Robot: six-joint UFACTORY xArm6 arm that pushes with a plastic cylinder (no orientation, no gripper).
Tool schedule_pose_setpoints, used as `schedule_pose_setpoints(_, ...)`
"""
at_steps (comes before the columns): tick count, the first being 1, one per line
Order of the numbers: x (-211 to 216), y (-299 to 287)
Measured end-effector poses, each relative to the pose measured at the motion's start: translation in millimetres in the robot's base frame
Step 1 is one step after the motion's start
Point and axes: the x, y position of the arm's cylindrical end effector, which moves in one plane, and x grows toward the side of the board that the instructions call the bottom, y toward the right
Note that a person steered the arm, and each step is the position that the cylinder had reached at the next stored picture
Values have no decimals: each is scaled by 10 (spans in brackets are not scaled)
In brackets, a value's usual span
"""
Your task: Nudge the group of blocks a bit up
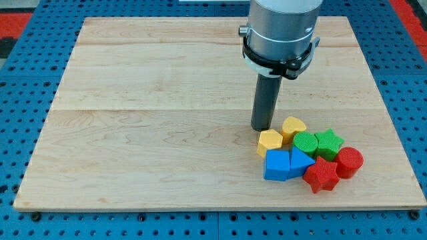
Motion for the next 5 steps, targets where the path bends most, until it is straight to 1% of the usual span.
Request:
schedule_pose_setpoints(3,17,-71)
schedule_pose_setpoints(4,-126,-160)
schedule_pose_setpoints(5,-513,35)
